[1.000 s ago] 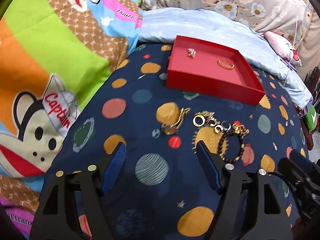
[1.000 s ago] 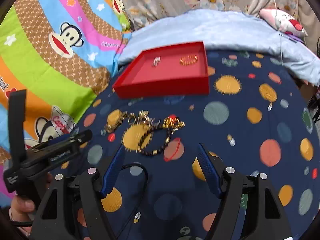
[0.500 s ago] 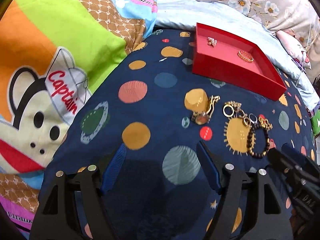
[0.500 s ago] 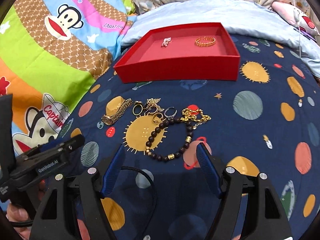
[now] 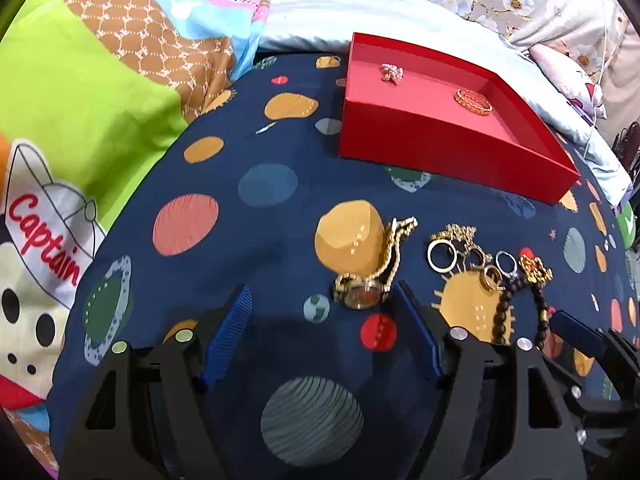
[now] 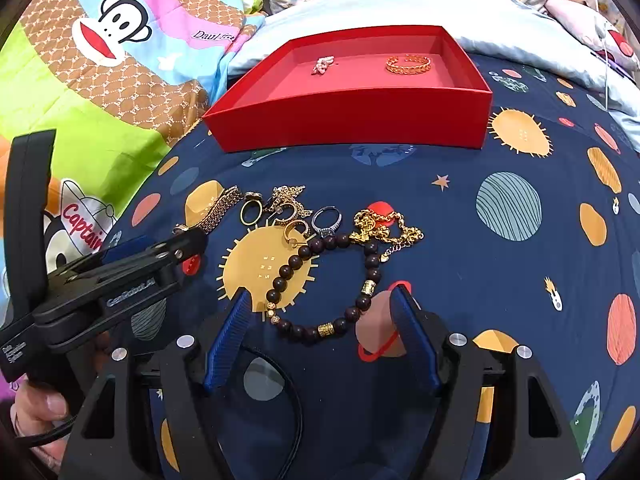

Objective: Organize jewelry
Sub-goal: 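Grasp the gold watch with the left tool while the right tool grasps the dark beaded bracelet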

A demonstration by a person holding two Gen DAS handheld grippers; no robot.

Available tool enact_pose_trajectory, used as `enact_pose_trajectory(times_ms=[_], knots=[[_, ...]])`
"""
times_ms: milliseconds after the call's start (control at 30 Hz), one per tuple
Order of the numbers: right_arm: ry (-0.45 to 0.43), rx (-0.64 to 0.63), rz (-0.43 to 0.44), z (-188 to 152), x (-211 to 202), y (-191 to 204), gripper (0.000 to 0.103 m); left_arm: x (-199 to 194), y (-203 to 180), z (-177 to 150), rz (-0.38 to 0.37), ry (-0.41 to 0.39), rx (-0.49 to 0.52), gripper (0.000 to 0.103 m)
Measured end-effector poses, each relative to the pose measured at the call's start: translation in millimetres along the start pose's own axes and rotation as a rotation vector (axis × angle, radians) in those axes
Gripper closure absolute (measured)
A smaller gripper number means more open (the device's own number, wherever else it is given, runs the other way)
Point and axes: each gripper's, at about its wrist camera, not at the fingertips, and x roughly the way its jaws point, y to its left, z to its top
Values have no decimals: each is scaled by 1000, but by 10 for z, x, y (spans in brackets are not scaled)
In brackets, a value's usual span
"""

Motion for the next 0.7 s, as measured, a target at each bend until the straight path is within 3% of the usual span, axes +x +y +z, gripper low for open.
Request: enact_pose_trajectory(times_ms=[33, 133, 233, 533, 700], knots=[[0, 0, 0, 4, 2, -1, 33, 13, -15, 10, -2, -7, 7, 34], [2, 3, 3, 4, 2, -12, 33, 25, -46, 29, -5, -21, 18, 49], [2, 3, 4, 1, 0, -13, 33, 29, -75, 42, -22, -22, 27, 76], [5, -8, 7, -17, -14, -3, 32, -91, 2, -6, -68, 1, -29, 79], [1, -35, -2, -48, -5, 72, 33, -224, 80, -38, -56, -11, -40, 79]])
